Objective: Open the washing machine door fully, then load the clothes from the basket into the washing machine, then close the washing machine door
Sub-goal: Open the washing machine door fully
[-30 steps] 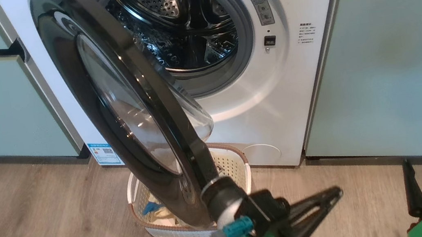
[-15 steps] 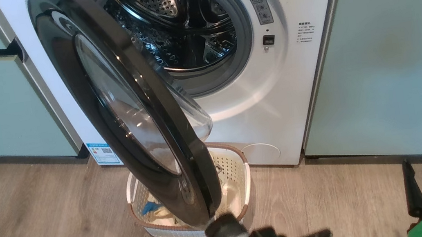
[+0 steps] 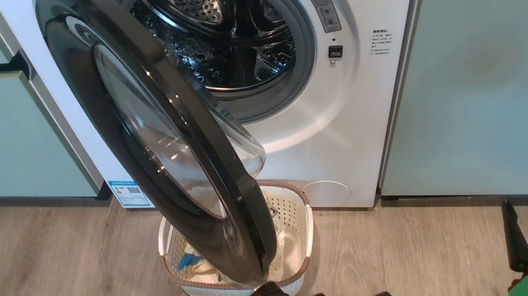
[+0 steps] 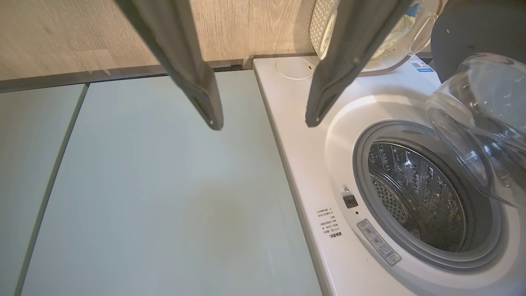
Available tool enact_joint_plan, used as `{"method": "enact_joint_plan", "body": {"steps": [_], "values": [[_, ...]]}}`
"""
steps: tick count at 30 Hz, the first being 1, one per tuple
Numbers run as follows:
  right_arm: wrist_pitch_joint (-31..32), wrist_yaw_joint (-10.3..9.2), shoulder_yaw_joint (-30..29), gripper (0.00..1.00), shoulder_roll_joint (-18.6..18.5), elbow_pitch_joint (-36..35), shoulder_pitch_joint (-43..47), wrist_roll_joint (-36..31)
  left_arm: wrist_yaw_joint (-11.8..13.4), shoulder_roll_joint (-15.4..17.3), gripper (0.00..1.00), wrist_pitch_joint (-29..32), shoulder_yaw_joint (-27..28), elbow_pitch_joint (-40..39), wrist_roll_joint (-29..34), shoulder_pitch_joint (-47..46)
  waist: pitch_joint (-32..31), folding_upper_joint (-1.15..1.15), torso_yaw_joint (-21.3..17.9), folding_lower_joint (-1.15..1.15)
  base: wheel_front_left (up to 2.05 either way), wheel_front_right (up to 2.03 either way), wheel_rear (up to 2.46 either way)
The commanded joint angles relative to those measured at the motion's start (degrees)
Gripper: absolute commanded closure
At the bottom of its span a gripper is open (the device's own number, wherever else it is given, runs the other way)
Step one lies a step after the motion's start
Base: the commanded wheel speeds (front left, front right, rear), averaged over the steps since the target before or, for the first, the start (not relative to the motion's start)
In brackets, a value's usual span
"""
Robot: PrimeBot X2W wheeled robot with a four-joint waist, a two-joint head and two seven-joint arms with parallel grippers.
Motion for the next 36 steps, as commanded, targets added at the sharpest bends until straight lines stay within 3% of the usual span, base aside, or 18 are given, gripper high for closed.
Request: {"method": "enact_joint_plan", "body": {"steps": [1, 36], "values": [[-0.5, 0.01, 1.1, 0.0, -1.1, -1.6, -2.0, -0.3, 0.5, -0.4, 1.0, -0.7, 2.8, -1.2, 0.0, -2.8, 0.1, 0.0, 0.0, 0.0, 0.0, 0.0, 0.0], [-0.5, 0.01, 1.3, 0.0, -1.1, -1.6, -2.0, 0.0, 7.0, 0.5, 1.0, -5.6, 15.5, 3.9, -5.3, -7.7, 1.6, 0.0, 1.7, 0.0, 0.0, 0.0, 0.0]]}}
